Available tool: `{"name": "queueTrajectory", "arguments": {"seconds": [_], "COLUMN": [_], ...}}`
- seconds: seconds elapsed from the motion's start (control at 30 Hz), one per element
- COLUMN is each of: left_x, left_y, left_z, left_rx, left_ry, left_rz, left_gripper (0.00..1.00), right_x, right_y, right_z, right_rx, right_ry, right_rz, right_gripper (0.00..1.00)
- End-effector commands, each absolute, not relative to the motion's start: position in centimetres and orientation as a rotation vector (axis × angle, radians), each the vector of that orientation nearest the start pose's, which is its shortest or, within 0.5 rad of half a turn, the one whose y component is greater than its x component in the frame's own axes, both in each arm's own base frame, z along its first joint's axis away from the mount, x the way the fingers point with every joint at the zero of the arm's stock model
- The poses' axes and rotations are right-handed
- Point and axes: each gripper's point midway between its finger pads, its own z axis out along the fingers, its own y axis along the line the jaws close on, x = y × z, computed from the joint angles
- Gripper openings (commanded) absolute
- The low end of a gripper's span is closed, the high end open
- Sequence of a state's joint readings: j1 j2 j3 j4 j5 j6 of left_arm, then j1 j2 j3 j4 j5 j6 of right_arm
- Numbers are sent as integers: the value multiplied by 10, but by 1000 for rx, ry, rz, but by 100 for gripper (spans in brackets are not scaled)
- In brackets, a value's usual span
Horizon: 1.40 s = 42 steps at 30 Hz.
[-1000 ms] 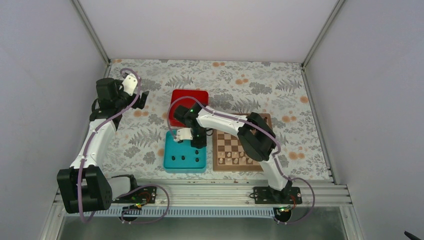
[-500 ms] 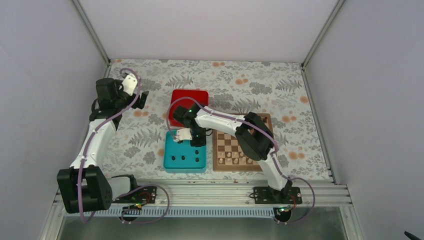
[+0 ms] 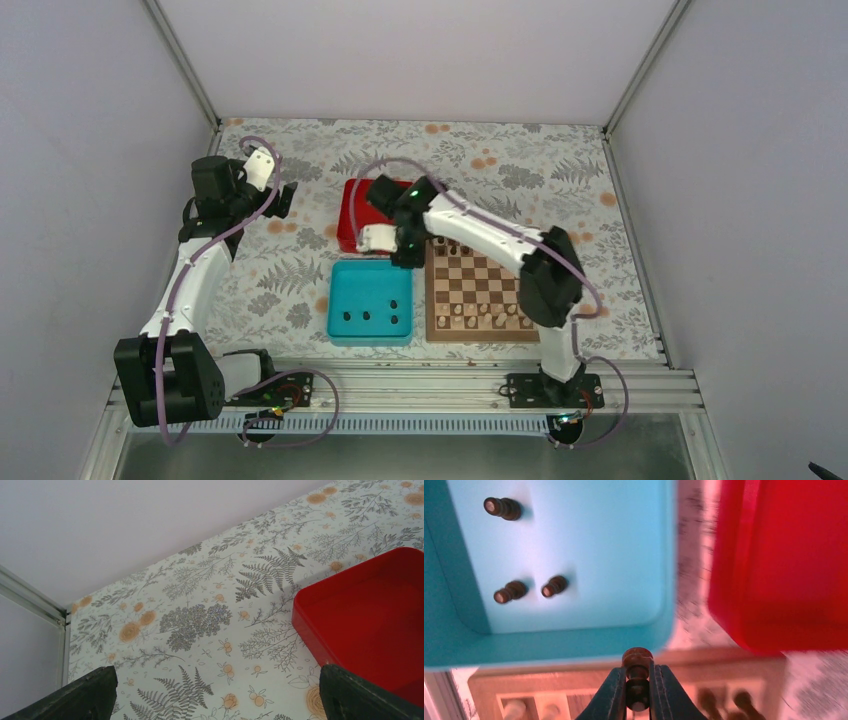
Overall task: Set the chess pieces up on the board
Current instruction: Pick up the chess piece from the storage box, then place the chess piece on the chessboard.
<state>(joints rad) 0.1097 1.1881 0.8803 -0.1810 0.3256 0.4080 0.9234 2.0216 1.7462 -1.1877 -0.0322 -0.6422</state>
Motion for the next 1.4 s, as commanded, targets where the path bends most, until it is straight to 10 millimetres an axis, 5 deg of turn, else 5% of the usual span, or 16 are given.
{"name": "queueTrajectory", "arguments": {"seconds": [0.0, 0.23, 0.47, 0.83, 1.37], "left_x": [384, 384, 385, 384, 385], "left_y": [-13, -13, -13, -13, -13], "left_z": [239, 239, 240, 239, 236], "left_rx": [502, 502, 500, 498, 503], "left_ry": [1942, 1940, 1940, 1943, 1948], "left_rz": [-7, -10, -10, -8, -12], "left_gripper": [100, 100, 100, 100, 100], "right_x": [270, 301, 310, 324, 326], "right_y": [301, 207, 156, 148, 150], "right_z": [159, 152, 114, 70, 53], "right_rx": [-1957, -1745, -1635, -1598, -1618], "right_ry": [2164, 2365, 2509, 2579, 2620], "right_rz": [105, 49, 34, 84, 111], "right_gripper": [4, 5, 6, 9, 10]}}
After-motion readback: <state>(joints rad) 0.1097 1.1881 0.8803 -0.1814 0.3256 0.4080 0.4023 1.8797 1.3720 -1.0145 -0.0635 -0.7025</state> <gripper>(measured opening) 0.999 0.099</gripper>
